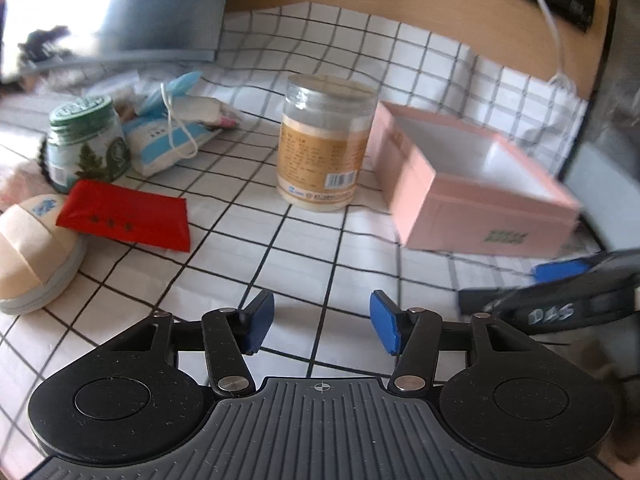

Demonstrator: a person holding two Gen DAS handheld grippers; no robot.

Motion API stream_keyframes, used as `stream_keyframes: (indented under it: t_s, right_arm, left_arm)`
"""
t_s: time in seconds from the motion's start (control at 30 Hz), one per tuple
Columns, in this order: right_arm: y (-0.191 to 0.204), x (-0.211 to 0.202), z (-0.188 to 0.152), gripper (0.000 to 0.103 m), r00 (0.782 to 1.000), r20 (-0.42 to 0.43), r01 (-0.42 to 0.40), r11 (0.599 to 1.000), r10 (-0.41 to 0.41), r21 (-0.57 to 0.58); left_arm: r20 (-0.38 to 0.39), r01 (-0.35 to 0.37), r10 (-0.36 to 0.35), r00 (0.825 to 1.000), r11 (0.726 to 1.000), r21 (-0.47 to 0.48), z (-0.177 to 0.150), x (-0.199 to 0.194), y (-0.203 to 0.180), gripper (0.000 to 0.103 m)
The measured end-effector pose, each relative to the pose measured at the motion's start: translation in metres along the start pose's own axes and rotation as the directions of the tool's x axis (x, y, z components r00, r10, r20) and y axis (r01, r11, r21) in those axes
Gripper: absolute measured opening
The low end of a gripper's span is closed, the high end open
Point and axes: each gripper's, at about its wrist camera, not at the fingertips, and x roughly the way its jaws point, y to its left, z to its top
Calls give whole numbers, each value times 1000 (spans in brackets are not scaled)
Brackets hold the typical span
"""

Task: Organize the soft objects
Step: 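Grasp the yellow toy with the left tool while the right tool grasps the clear bag of pink items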

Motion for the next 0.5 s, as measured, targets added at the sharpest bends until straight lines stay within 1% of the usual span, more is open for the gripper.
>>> stream_keyframes:
  t_s: [0.03, 0.07, 0.13, 0.17, 0.2, 0.23, 0.27, 0.3, 0.37, 0.4, 0.43, 0.47, 0.5]
  right_arm:
    - [3, -1, 0, 103, 1000, -13, 2, 1000, -2, 1]
    - [5, -2, 0, 103, 1000, -28, -1, 1000, 1, -2]
    - [15, -3, 3, 103, 997, -72, -27, 999, 24, -41]
    - [20, -3, 5, 103, 996, -87, -17, 998, 12, -53]
    - [31, -8, 9, 102, 996, -85, 19, 997, -25, -71]
    - [42, -15, 12, 102, 997, -60, 38, 995, -44, -89]
    - [54, -25, 16, 102, 999, -26, 44, 993, -48, -109]
    - [69, -34, 23, 102, 999, 6, 43, 991, -43, -126]
    - [93, -48, 35, 102, 998, 51, 33, 990, -26, -139]
    - [108, -54, 45, 102, 998, 68, 23, 989, -13, -145]
    - [121, -56, 54, 102, 997, 76, 13, 989, -2, -148]
    - [135, -58, 65, 102, 997, 81, 1, 988, 12, -152]
    - [147, -57, 72, 102, 996, 83, -7, 988, 20, -156]
  left_arm:
    - [1, 35, -35, 999, 999, -1, 7, -8, 10, 58]
    - [14, 52, -52, 999, 999, 6, 14, -17, 20, 58]
    - [65, 53, -55, 996, 998, 40, 32, -41, 47, 58]
    - [90, 40, -46, 995, 997, 58, 42, -52, 62, 58]
    - [118, 18, -27, 993, 997, 78, 52, -63, 80, 58]
    - [144, -12, -3, 990, 995, 101, 62, -75, 101, 58]
    - [161, -41, 21, 987, 992, 122, 69, -83, 120, 59]
    - [180, -91, 64, 982, 985, 147, 79, -93, 149, 59]
    - [192, -184, 150, 970, 968, 172, 93, -104, 198, 59]
    - [189, -233, 200, 961, 958, 170, 100, -108, 227, 58]
    - [176, -258, 229, 957, 952, 163, 107, -109, 250, 58]
    - [148, -265, 242, 959, 951, 158, 114, -109, 275, 58]
    - [101, -259, 246, 964, 954, 150, 121, -107, 301, 58]
